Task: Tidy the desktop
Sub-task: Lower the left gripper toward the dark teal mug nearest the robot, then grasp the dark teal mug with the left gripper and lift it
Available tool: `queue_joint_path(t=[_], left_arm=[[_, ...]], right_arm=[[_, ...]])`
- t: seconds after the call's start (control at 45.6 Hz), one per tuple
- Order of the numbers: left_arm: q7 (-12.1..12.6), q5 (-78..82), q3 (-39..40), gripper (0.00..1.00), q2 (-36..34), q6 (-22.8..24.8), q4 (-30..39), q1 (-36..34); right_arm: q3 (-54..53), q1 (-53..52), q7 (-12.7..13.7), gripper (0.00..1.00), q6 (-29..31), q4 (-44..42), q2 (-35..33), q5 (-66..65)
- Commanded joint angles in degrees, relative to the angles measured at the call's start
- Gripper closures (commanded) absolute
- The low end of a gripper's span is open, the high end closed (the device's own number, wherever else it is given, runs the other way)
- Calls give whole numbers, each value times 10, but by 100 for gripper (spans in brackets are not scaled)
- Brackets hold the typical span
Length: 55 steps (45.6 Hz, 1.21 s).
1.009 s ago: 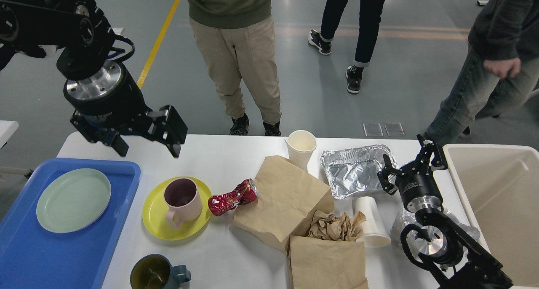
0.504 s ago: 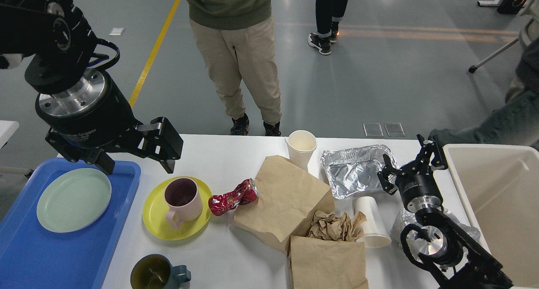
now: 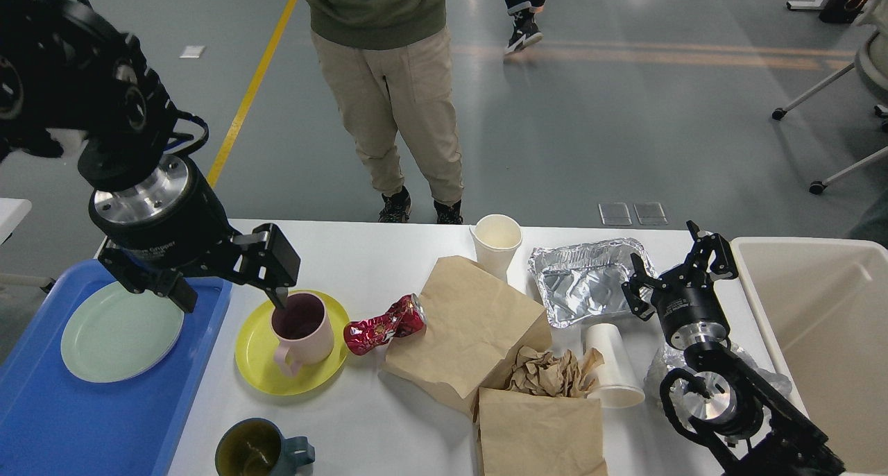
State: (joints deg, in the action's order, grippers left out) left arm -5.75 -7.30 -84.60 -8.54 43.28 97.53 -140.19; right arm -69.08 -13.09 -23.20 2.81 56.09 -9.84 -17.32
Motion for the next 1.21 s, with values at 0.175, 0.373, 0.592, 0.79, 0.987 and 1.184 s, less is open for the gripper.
queue_joint_path(t=[0.175,0.373,0.592,0.79,0.987,1.184], left_arm=[[0,18,23,8,-17,-108,1,177],[0,55,21,9,-18,-226,-2,292],[0,84,21,10,-17,-306,-20,373],[0,85,20,11,-6,-345,-31,399],[0,84,5,11,-3,-349,-32,409],[-1,77,-15,20,-7,-355,-34,428]], right_arm=[[0,0,0,0,0,1,0,0],[0,0,0,0,0,1,0,0],[0,0,0,0,0,0,0,0],[0,0,0,0,0,0,0,0],[0,0,0,0,0,0,0,0],[0,0,0,0,0,1,0,0]])
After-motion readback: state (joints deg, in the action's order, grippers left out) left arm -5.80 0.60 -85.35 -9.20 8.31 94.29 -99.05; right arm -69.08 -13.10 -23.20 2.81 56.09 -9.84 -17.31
